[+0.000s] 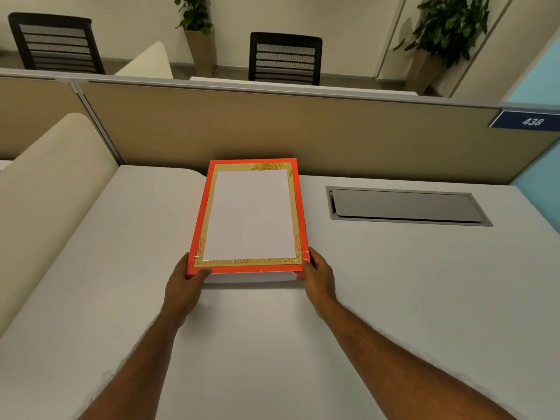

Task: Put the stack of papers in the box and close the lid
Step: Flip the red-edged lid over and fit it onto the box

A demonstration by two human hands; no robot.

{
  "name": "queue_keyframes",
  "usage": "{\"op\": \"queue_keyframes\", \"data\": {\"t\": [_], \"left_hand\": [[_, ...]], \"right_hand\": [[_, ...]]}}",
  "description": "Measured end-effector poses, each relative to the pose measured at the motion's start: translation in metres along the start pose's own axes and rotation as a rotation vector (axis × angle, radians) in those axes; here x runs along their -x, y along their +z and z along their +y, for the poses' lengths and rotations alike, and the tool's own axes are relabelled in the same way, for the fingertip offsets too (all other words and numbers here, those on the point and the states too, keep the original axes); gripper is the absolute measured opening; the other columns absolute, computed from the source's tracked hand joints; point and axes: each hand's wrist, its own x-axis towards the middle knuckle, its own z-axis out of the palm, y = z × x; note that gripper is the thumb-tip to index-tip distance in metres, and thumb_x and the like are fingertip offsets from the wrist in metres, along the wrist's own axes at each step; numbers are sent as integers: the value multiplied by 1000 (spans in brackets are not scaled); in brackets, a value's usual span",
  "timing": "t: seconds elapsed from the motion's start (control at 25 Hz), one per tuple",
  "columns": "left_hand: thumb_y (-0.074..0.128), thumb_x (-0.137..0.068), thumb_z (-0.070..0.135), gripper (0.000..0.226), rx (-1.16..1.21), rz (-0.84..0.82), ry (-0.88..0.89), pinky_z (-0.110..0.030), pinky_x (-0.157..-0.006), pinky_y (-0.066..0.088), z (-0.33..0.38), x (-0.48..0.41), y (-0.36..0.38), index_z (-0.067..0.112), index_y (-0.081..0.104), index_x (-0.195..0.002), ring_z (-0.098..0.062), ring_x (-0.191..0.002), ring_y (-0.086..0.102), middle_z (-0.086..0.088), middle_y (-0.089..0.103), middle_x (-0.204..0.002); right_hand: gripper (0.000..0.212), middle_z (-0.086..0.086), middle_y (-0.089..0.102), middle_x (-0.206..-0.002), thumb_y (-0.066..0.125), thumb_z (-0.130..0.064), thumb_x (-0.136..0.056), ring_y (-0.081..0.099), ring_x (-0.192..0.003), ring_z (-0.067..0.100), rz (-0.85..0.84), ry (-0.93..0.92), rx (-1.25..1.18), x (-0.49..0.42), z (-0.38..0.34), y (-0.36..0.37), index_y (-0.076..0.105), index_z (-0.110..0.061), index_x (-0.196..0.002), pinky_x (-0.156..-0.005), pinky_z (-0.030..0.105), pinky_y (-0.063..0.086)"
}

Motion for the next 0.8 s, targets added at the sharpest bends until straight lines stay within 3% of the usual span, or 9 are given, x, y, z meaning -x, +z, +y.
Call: {"op": "queue_keyframes", "data": {"t": [0.16,0.24,0.4,0.56,0.68,0.8], "left_hand": [[60,-92,40,62,-150,34,24,-52,-101,48,10,-19,0,9,44,-143,-36,-121,57,-12,57,-136],[62,-89,46,73,-243,83,39,-54,-105,44,18,-36,1,9,38,-147,-38,-128,52,-15,50,-145],[60,-86,55,79,-541,163,235,-56,-108,39,42,-70,14,12,36,-148,-38,-136,43,-14,43,-151],[47,-81,74,88,-851,25,377,-57,-116,22,55,-102,31,24,29,-152,-34,-148,23,-9,24,-162],[31,-74,85,98,-931,-86,403,-55,-120,11,51,-124,35,28,22,-154,-30,-152,8,-5,9,-166],[23,-71,88,104,-957,-122,423,-54,-121,9,48,-140,36,26,21,-154,-29,-152,6,-6,7,-166]], "right_hand": [[40,8,66,-129,56,-32,-98,68,-101,22,45,66,139,-18,-5,-5,56,-14,-134,-86,33,60],[50,8,57,-142,57,-32,-97,63,-115,26,58,54,222,-34,-14,-7,48,-13,-142,-92,36,57],[53,5,49,-148,57,-33,-96,50,-133,27,-53,-214,518,-85,-48,1,44,-16,-144,-108,41,45],[61,7,33,-159,57,-40,-94,29,-147,26,-208,-342,808,-155,-83,21,40,-16,-148,-117,45,31],[68,9,24,-163,56,-45,-94,19,-151,26,-223,-330,928,-202,-93,31,35,-13,-150,-120,44,24],[71,9,18,-165,52,-48,-94,14,-153,27,-229,-335,992,-231,-94,36,31,-13,-152,-121,45,21]]}}
